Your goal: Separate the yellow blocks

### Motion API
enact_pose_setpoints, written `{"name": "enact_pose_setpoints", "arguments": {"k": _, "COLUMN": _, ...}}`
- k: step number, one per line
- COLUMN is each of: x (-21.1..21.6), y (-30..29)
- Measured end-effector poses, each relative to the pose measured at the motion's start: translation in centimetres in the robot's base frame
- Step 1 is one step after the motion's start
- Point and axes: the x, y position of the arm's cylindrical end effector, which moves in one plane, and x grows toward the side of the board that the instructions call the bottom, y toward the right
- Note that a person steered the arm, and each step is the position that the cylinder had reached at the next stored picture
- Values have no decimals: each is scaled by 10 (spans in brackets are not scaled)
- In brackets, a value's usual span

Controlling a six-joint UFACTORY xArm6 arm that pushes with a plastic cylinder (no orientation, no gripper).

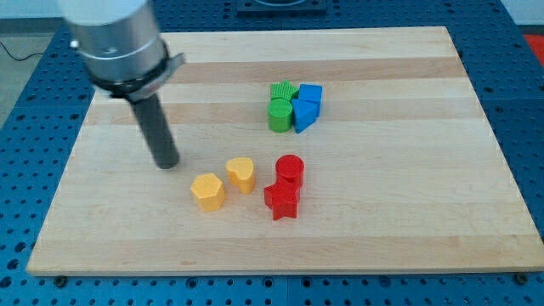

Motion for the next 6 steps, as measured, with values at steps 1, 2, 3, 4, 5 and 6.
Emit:
{"name": "enact_pose_setpoints", "arguments": {"k": 1, "x": 19, "y": -13}}
{"name": "enact_pose_setpoints", "arguments": {"k": 2, "x": 28, "y": -2}}
{"name": "enact_pose_setpoints", "arguments": {"k": 3, "x": 29, "y": 27}}
{"name": "enact_pose_setpoints", "arguments": {"k": 4, "x": 30, "y": 42}}
{"name": "enact_pose_setpoints", "arguments": {"k": 5, "x": 37, "y": 28}}
{"name": "enact_pose_setpoints", "arguments": {"k": 6, "x": 57, "y": 18}}
